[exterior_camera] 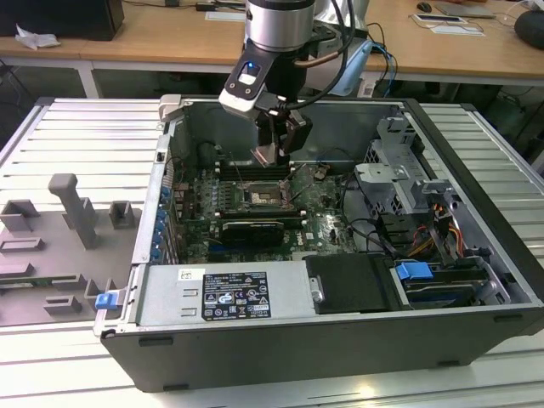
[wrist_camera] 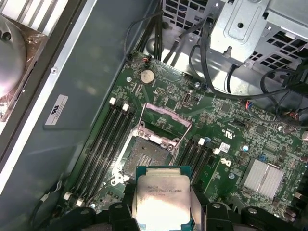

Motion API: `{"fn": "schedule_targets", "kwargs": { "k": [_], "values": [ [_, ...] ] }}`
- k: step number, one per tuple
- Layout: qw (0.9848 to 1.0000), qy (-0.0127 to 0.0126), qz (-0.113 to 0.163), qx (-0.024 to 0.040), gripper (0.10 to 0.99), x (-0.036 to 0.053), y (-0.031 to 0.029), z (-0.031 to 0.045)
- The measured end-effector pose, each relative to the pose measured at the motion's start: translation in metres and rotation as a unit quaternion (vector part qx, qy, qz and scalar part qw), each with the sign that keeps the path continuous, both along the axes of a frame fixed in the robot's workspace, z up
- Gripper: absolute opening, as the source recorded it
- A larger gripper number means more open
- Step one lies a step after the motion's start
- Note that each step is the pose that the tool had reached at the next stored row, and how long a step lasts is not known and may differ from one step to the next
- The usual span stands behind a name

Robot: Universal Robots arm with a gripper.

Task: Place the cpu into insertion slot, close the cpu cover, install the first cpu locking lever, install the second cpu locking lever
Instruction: 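Place the cpu into insertion slot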

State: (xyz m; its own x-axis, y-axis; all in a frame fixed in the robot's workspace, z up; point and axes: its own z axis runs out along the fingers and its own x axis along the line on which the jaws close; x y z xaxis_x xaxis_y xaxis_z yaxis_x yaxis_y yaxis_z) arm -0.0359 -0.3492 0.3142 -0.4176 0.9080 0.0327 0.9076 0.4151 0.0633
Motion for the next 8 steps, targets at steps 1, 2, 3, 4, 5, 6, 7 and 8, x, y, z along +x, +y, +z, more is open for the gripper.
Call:
{"fn": "schedule_targets", "kwargs": {
  "k": [1,2,3,4,5,6,7,8],
  "values": [
    [1.0,0.0,-0.001,0.0,0.533,0.0,0.0,-0.0002],
    [1.0,-0.0001,-0.001,0.0001,0.533,0.0,0.0,-0.0006],
    [1.0,-0.0001,-0.003,-0.0001,0.533,0.0,0.0,-0.0012],
    [1.0,-0.0001,-0.006,-0.0011,0.533,0.0,0.0,-0.0015],
    [1.0,-0.0001,-0.007,-0.0014,0.533,0.0,0.0,-0.0017],
    [0.9999,-0.0001,-0.01,-0.0019,0.533,0.0,0.0,-0.0022],
    [0.9999,0.0,-0.012,-0.002,0.533,0.0,0.0,-0.0023],
    [0.9999,0.0,-0.014,-0.002,0.533,0.0,0.0,-0.0025]
  ]
}}
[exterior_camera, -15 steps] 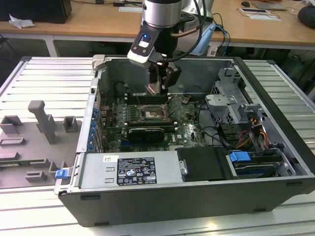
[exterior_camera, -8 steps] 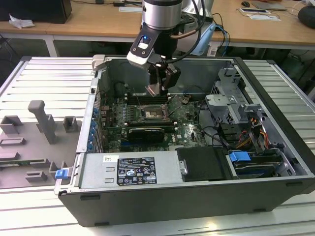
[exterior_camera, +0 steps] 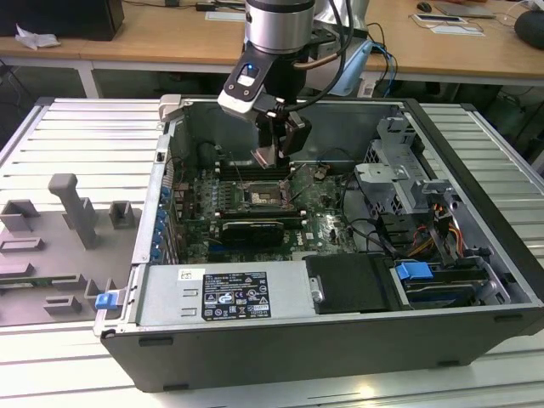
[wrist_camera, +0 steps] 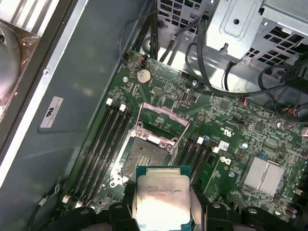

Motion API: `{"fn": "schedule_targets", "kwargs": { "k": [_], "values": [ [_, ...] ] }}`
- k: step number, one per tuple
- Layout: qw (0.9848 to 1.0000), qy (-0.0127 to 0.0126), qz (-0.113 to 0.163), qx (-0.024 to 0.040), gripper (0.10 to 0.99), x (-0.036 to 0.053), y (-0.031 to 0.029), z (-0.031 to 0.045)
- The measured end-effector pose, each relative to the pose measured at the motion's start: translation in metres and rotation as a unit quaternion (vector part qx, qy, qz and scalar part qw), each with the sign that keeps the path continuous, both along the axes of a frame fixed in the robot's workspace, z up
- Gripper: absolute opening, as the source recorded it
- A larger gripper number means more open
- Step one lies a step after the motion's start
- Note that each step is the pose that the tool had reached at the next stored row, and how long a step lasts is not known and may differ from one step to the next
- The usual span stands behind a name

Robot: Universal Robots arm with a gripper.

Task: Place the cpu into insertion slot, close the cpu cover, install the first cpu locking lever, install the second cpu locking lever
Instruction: 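Place the cpu into insertion slot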

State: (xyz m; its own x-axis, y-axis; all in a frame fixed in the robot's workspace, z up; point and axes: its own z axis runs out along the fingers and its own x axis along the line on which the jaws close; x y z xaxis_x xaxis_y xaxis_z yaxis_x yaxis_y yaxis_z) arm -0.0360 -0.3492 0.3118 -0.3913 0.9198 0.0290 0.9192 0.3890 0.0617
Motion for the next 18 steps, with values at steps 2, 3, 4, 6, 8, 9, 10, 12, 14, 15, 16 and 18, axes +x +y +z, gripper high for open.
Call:
{"fn": "schedule_targets", "kwargs": {
  "k": [2,3,4,6,8,9,10,12,14,15,16,18],
  "values": [
    [1.0,-0.0001,-0.01,0.0001,0.533,0.0,0.0,-0.0007],
    [0.9999,-0.0001,-0.014,0.0,0.533,0.0,0.0,-0.0009],
    [0.9999,-0.0001,-0.015,-0.0003,0.533,0.0,0.0,-0.0009],
    [0.9998,-0.0002,-0.018,-0.0029,0.533,-0.0001,0.0,-0.0013],
    [0.9998,-0.0002,-0.02,-0.007,0.533,0.0,0.0,-0.0018],
    [0.9997,-0.0003,-0.02,-0.0099,0.533,0.0,0.0,-0.0024],
    [0.9997,-0.0003,-0.02,-0.0107,0.533,0.0001,0.0,-0.0032],
    [0.9997,-0.0003,-0.021,-0.011,0.533,0.0,0.0,-0.0043],
    [0.9997,-0.0003,-0.021,-0.0111,0.533,-0.0007,0.0,-0.0084],
    [0.9997,-0.0003,-0.021,-0.0111,0.533,-0.0009,0.0,-0.0115],
    [0.9997,0.0006,-0.022,-0.0111,0.533,-0.001,0.0002,-0.0146],
    [0.9994,0.0015,-0.032,-0.011,0.533,-0.001,0.0003,-0.0181]
  ]
}}
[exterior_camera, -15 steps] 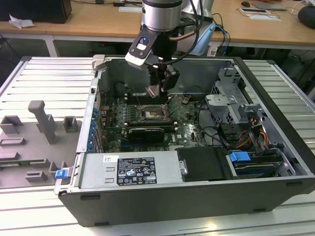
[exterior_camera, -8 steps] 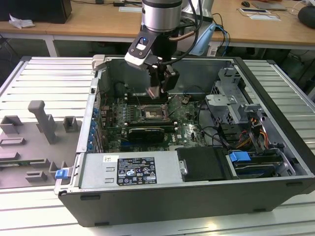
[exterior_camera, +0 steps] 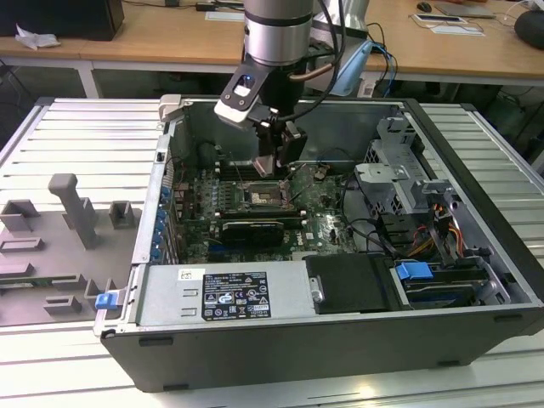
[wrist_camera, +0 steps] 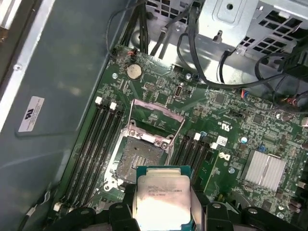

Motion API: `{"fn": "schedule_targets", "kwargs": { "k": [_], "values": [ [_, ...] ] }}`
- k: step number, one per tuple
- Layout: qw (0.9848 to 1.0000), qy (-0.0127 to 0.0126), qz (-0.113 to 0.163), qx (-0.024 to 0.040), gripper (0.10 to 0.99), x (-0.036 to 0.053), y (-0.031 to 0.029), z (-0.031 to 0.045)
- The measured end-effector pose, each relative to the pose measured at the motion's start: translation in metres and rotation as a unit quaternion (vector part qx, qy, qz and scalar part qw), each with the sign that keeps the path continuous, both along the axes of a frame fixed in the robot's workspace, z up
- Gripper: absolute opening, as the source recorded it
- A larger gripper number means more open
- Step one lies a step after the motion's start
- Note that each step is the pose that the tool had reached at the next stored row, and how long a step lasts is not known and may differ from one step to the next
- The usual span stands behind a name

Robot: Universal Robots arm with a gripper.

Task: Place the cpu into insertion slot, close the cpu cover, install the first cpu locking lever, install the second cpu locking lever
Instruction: 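Place the cpu into insertion slot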

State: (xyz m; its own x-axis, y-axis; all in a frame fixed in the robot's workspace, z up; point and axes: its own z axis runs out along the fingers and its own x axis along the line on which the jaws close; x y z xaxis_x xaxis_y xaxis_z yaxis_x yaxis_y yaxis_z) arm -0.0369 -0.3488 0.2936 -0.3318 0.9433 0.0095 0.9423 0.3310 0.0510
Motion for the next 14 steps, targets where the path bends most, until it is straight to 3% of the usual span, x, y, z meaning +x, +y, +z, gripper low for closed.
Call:
{"fn": "schedule_targets", "kwargs": {
  "k": [3,8,10,14],
  "values": [
    [0.9994,0.0002,-0.035,-0.0001,0.533,0.0,0.0,-0.0079],
    [0.9975,0.0,-0.071,-0.0001,0.533,-0.0001,0.0004,-0.0184],
    [0.997,-0.01,-0.077,0.0003,0.533,-0.0018,0.0008,-0.0212],
    [0.9968,-0.0128,-0.078,-0.0005,0.533,-0.0036,0.0008,-0.0238]
  ]
}}
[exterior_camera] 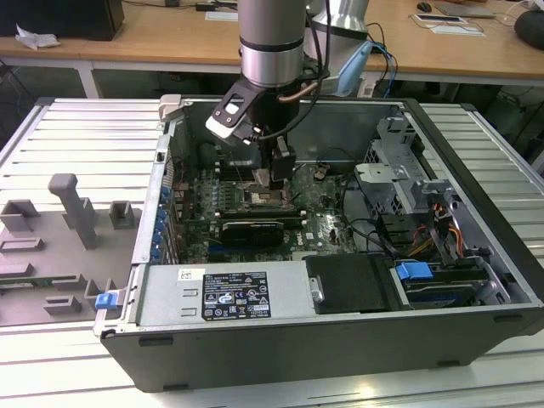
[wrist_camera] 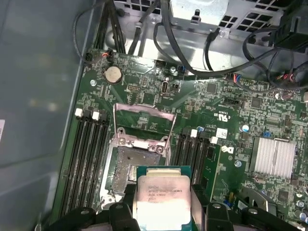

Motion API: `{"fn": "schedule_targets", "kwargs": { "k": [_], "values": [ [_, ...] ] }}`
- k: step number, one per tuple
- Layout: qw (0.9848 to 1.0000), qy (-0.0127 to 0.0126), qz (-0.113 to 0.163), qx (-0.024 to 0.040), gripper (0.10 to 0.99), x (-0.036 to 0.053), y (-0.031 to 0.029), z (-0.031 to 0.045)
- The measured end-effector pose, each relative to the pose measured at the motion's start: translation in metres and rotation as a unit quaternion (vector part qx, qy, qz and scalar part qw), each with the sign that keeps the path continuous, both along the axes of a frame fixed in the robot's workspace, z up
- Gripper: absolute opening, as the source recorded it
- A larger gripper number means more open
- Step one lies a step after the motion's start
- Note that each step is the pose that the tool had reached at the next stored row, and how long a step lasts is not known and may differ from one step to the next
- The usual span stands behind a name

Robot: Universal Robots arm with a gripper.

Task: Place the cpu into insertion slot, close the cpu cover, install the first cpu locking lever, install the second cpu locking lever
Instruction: 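Place the cpu into insertion slot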

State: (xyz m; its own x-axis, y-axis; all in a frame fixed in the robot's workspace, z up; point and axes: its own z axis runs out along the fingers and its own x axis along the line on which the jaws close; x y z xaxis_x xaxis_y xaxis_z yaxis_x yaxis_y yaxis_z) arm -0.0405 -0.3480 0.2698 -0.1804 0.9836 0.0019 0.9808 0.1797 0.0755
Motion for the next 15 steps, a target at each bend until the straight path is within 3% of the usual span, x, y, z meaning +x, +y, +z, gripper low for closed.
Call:
{"fn": "schedule_targets", "kwargs": {
  "k": [6,15],
  "values": [
    [0.9986,-0.0003,-0.053,0.0,0.533,0.0,0.0005,-0.0061],
    [0.9985,-0.0009,-0.055,-0.0003,0.533,-0.0003,0.001,-0.0129]
  ]
}}
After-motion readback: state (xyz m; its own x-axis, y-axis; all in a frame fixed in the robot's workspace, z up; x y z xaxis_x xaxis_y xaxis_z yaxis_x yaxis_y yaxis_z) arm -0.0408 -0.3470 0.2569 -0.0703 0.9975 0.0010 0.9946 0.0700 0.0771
